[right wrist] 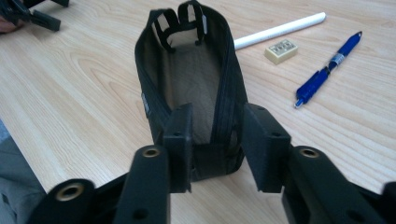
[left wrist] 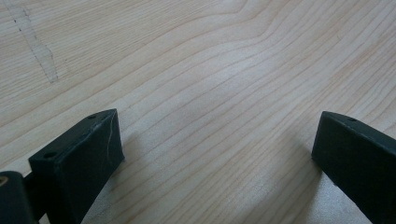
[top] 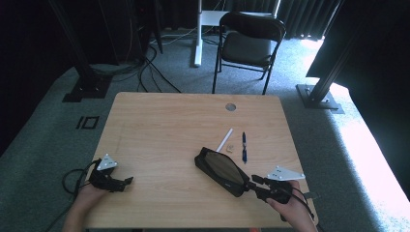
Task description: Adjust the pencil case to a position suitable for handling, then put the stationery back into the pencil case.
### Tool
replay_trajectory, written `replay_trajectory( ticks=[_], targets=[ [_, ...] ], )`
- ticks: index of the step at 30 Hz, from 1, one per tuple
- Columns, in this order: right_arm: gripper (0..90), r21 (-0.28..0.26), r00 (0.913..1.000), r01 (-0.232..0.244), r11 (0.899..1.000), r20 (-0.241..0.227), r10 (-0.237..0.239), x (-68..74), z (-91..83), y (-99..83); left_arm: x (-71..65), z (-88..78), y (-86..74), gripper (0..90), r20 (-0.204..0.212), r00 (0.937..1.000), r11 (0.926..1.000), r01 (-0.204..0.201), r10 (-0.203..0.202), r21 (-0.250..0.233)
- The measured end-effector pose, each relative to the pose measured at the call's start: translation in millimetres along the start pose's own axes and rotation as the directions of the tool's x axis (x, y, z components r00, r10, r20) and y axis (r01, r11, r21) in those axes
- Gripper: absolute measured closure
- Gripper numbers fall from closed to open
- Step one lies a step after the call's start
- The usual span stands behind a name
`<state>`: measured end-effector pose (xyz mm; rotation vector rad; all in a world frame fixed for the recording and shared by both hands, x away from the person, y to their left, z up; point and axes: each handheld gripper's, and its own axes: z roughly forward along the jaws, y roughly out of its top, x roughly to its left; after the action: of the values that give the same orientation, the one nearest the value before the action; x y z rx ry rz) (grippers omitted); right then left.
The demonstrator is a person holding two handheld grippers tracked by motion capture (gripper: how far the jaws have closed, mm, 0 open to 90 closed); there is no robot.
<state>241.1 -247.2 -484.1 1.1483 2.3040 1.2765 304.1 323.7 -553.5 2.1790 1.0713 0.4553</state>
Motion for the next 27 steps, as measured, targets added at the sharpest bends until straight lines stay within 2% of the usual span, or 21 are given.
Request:
replay_trajectory(
  ticks=[2, 4, 10, 15, 18, 20, 23, 24, 27],
  targets=[
    [59.1, -0.014, 0.9999, -0.012, 1.0, 0.004, 0.012, -0.6, -0.4, 3.7, 0.0, 0.0, 0.0, 2.1, 0.0, 1.0, 1.0, 0.0, 0.0, 0.0],
    [57.6, -0.029, 0.9999, -0.005, 1.0, 0.01, 0.005, -1.5, -0.7, 8.1, 0.0, 0.0, 0.0, 2.1, 0.0, 1.0, 1.0, 0.0, 0.0, 0.0],
    [55.7, -0.07, 0.9996, -0.006, 0.998, 0.028, 0.008, -6.9, 0.1, 21.9, 0.0, 0.0, 0.0, 2.1, 0.001, 1.0, 1.0, 0.0, 0.0, -0.001],
    [55.0, -0.114, 0.9973, -0.019, 0.993, 0.069, 0.027, -17.2, 4.0, 33.4, -0.1, -0.1, 0.0, 2.1, 0.0, 1.0, 1.0, 0.002, -0.002, 0.001],
    [55.0, -0.137, 0.9911, -0.021, 0.99, 0.127, 0.039, -25.0, 9.2, 39.0, 0.0, -0.1, 0.1, 2.1, 0.0, 1.0, 1.0, 0.0, 0.0, 0.002],
    [54.2, -0.141, 0.9871, -0.034, 0.989, 0.15, 0.055, -31.2, 14.5, 41.5, 0.0, -0.1, 0.1, 2.1, 0.0, 1.0, 1.0, 0.0, 0.0, 0.002],
    [53.4, -0.111, 0.978, -0.032, 0.993, 0.201, 0.054, -43.9, 29.1, 45.1, 0.0, -0.1, 0.1, 2.1, 0.0, 1.0, 1.0, 0.0, 0.0, 0.002],
    [53.4, -0.111, 0.978, -0.032, 0.993, 0.201, 0.054, -43.9, 29.1, 45.1, 0.0, -0.1, 0.1, 2.1, 0.0, 1.0, 1.0, 0.0, 0.0, 0.002],
    [53.5, -0.088, 0.9709, -0.033, 0.996, 0.233, 0.053, -54.3, 41.2, 47.3, 0.0, -0.1, 0.1, 2.1, 0.0, 1.0, 1.0, 0.0, 0.0, 0.002]
  ],
)
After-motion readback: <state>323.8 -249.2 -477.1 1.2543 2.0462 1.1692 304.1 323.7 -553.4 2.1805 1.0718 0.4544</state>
